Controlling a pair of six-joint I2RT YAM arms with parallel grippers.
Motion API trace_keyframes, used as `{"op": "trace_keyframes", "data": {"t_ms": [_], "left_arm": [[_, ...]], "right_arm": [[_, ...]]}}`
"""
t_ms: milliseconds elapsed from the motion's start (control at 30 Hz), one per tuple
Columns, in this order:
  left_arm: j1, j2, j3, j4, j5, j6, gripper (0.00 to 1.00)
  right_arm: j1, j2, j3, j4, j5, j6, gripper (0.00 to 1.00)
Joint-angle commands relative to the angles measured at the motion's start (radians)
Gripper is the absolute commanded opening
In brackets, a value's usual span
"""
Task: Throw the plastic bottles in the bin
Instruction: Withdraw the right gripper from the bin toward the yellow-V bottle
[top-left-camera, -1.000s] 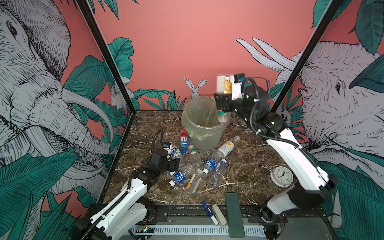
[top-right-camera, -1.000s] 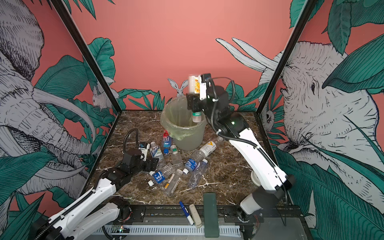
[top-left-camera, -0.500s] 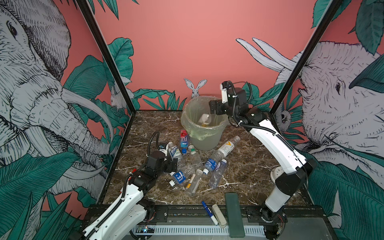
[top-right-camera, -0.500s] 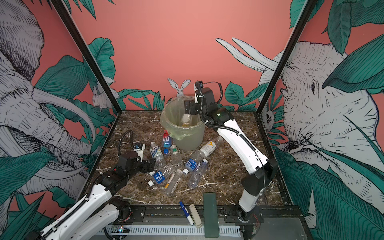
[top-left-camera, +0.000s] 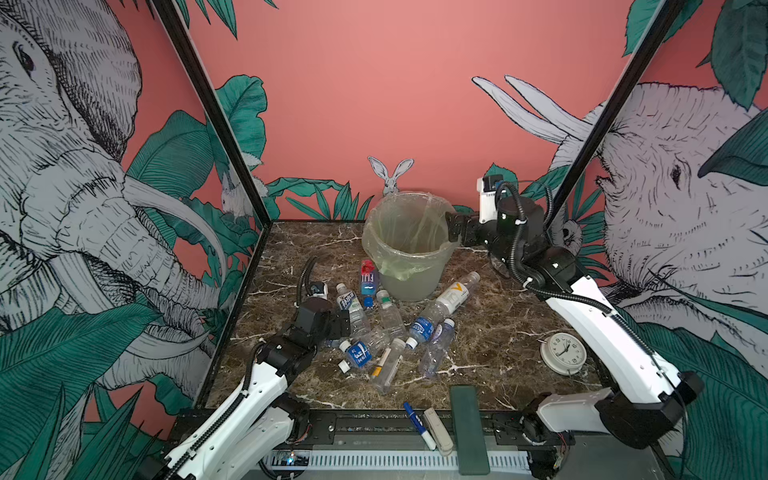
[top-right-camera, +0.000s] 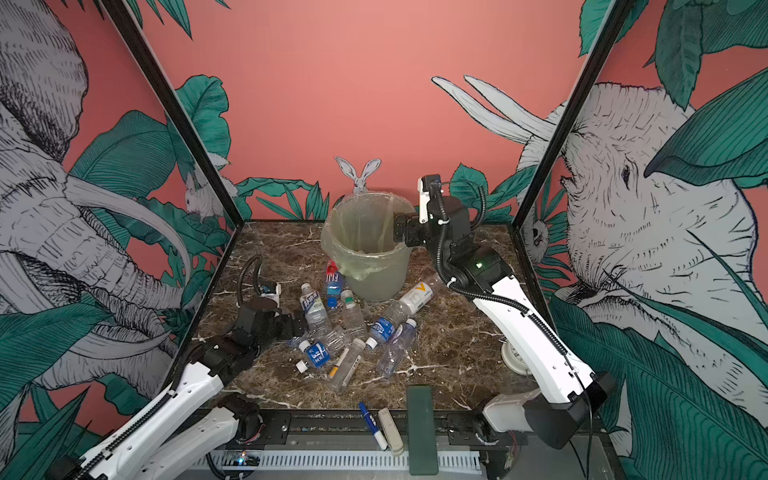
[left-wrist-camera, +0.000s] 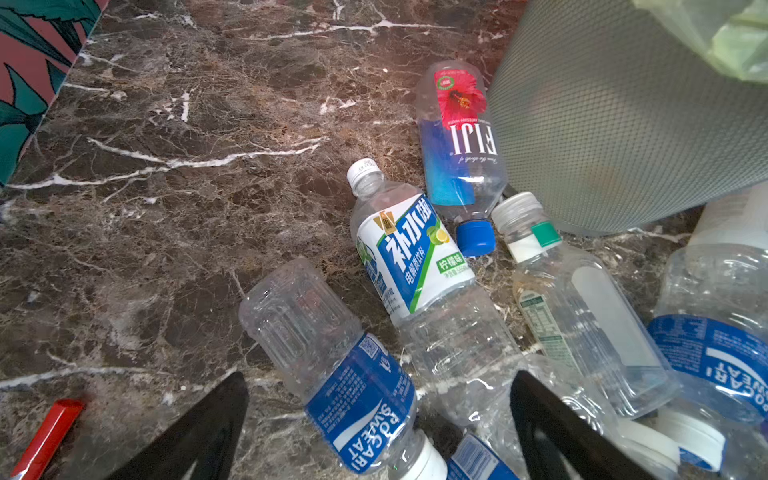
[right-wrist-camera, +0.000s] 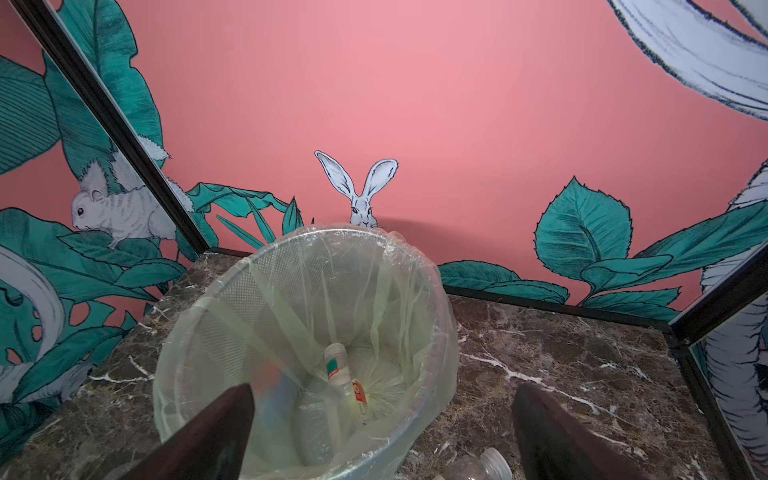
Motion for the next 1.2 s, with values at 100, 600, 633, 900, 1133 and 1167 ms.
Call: {"op": "trace_keyframes", "data": {"t_ms": [100, 600, 633, 900, 1133, 1167], "left_arm": [[-0.003, 0.025, 0.033, -0.05, -0.013, -0.137, 1.0], [-0.003, 0.149, 0.069, -0.152, -0.046, -0.254, 1.0], [-0.003, 0.159, 0.069, -0.15, -0.042, -0.261, 1.0], [-0.004, 0.207, 0.028, -0.086, -0.039, -0.304, 1.0], [-0.003, 0.282, -0.001, -0.041, -0.019, -0.334, 1.0], [-0.003, 0.288, -0.004, -0.035, -0.019, -0.337, 1.0]], "right_arm": [[0.003, -0.081, -0.121, -0.012, 0.076, 0.009, 0.99], [-0.048, -0.216, -0.463, -0.103, 0.102, 0.176, 0.99], [-0.047, -0.219, -0.473, -0.105, 0.1, 0.181, 0.99], [-0.048, -0.265, -0.562, -0.086, 0.08, 0.223, 0.99], [-0.049, -0.292, -0.629, -0.087, 0.065, 0.255, 0.99], [-0.048, -0.295, -0.634, -0.088, 0.065, 0.256, 0.99]]}}
